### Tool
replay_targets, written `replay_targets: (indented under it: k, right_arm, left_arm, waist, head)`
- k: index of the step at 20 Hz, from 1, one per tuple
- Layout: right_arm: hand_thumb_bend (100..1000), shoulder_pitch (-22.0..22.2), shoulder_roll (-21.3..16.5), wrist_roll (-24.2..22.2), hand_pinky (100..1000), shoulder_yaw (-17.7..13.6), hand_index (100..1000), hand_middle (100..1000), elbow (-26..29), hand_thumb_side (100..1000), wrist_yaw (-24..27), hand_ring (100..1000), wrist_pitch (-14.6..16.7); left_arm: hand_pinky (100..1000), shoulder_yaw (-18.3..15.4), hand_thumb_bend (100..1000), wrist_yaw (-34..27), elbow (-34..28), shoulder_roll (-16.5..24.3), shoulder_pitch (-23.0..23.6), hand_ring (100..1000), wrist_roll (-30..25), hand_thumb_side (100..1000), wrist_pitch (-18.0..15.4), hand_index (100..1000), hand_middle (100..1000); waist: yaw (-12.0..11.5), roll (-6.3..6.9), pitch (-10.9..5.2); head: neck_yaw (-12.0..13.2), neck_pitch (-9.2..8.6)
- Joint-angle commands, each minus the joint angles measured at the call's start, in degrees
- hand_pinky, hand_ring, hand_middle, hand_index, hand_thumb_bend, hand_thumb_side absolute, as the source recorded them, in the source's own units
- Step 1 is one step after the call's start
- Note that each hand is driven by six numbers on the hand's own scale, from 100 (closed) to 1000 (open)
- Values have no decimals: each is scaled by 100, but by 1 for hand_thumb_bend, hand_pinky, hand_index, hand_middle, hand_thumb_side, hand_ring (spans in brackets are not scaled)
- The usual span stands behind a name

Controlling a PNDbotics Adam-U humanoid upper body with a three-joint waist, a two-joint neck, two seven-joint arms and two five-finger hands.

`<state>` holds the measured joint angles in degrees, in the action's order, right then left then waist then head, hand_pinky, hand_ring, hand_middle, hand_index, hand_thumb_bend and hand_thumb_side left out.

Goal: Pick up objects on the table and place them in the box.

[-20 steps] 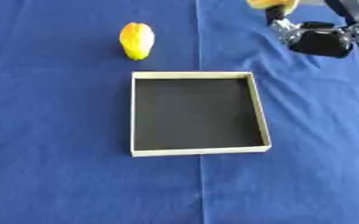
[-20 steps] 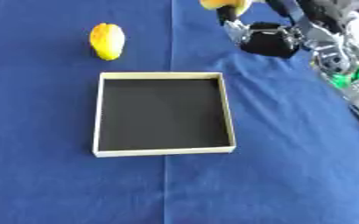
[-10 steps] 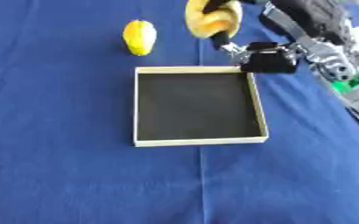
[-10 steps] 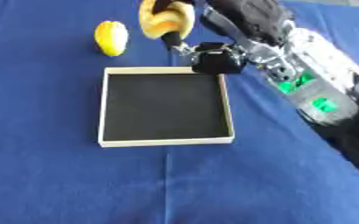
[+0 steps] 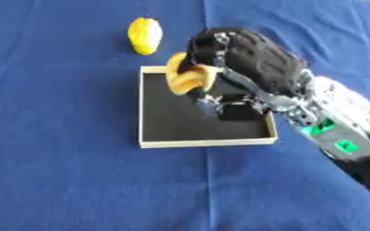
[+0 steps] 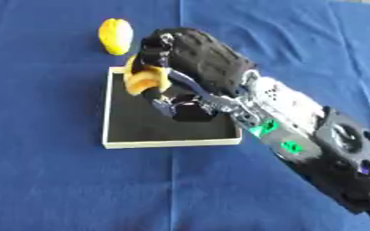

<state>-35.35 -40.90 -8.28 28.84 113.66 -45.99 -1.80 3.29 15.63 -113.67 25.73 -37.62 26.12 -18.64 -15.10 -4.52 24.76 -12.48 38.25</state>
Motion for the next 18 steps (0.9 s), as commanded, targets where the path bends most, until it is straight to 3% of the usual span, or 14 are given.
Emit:
replay_targets:
  k: [1, 6, 7, 10, 11, 12, 13, 14, 15, 17, 18]
  right_arm:
    - [100, 51, -16, -109, 724, 85, 677, 524, 93, 100, -229, 767, -13]
    - [100, 172, -13, -137, 755, 118, 752, 622, 93, 100, -410, 825, -17]
    - [100, 192, -16, -145, 770, 110, 794, 696, 93, 100, -458, 858, -17]
    - [254, 256, -37, -276, 827, 91, 867, 837, 93, 100, -678, 944, 0]
    - [279, 273, -45, -334, 845, 84, 873, 861, 93, 163, -786, 962, 25]
    - [289, 289, -41, -381, 869, 77, 894, 899, 93, 346, -894, 994, 54]
    - [254, 304, -33, -414, 879, 75, 899, 913, 93, 445, -976, 1000, 89]
    - [138, 313, -24, -422, 893, 66, 914, 928, 93, 766, -1046, 1000, 127]
    - [124, 319, -13, -391, 896, 51, 916, 931, 93, 894, -1107, 1000, 164]
    - [107, 328, 1, -282, 900, 25, 919, 936, 93, 1000, -1153, 1000, 224]
    - [124, 332, 3, -215, 900, 8, 918, 935, 93, 1000, -1143, 1000, 243]
  left_arm:
    - [859, -29, 100, -63, -92, 107, -14, 914, -48, 595, 17, 765, 746]
    - [858, -27, 100, -101, -92, 91, 35, 916, -89, 595, 40, 763, 747]
    - [858, -26, 100, -108, -92, 89, 50, 918, -95, 594, 46, 762, 747]
    - [857, -24, 100, -128, -92, 78, 83, 919, -115, 594, 58, 761, 747]
    - [857, -23, 100, -134, -92, 73, 95, 920, -120, 594, 62, 760, 747]
    - [857, -22, 100, -140, -92, 68, 104, 920, -127, 594, 65, 759, 747]
    - [856, -20, 100, -150, -92, 63, 115, 921, -134, 594, 68, 759, 747]
    - [856, -21, 100, -155, -92, 58, 126, 922, -141, 593, 71, 759, 747]
    - [856, -20, 100, -160, -92, 53, 135, 922, -147, 594, 75, 758, 747]
    - [856, -20, 100, -168, -92, 46, 145, 922, -157, 593, 77, 758, 747]
    - [856, -19, 100, -172, -92, 43, 149, 922, -162, 593, 78, 758, 747]
  waist:
    - [21, 50, -103]
    - [50, 64, -102]
    - [57, 69, -102]
    - [74, 84, -101]
    - [80, 89, -100]
    - [84, 94, -98]
    - [88, 99, -95]
    - [93, 104, -93]
    - [98, 108, -90]
    - [107, 117, -87]
    - [111, 122, -87]
  head:
    - [24, -6]
    - [34, -17]
    - [33, -20]
    - [30, -23]
    - [29, -22]
    - [28, -22]
    - [28, -20]
    - [28, -19]
    - [29, -16]
    - [31, -7]
    - [32, -1]
